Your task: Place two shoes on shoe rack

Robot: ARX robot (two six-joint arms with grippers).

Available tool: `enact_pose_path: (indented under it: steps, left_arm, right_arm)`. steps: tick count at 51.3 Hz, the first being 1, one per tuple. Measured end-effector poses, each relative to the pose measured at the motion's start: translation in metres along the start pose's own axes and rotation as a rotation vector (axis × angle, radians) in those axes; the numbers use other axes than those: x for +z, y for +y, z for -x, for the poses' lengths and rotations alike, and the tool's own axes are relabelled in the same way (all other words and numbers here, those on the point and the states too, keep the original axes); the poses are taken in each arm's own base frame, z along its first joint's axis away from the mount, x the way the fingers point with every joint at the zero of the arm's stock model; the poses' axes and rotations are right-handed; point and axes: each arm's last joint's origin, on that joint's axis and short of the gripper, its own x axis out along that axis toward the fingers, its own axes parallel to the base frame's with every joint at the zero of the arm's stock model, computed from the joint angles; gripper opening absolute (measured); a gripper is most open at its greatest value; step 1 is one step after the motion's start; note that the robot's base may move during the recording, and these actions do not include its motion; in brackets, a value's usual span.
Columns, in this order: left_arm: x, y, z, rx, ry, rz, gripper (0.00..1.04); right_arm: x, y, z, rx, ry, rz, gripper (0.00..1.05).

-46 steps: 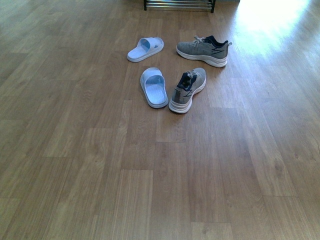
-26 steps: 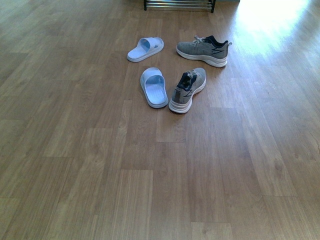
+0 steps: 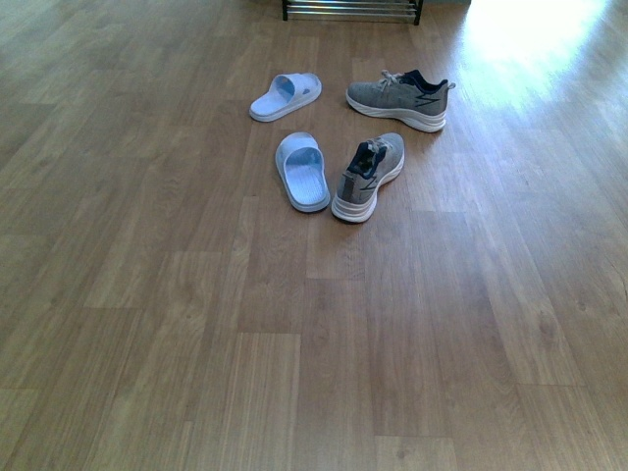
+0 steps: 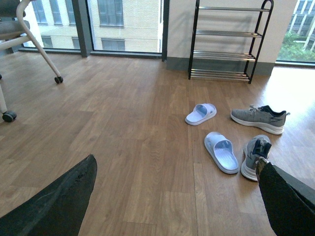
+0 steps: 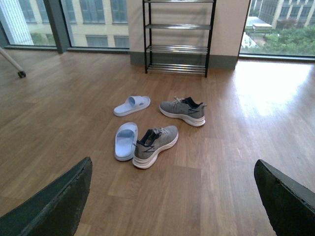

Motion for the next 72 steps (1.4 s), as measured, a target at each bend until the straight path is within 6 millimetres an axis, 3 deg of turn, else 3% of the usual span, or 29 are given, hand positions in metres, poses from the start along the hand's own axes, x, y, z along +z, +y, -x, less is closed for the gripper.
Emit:
enact_pose_path:
  steps: [72]
  left_arm:
    - [0.0000, 0.0000, 0.0000, 0.000, 0.000, 0.000, 0.95]
  right_arm:
    - [0.0000, 0.0000, 0.0000, 0.000, 0.000, 0.000, 0.95]
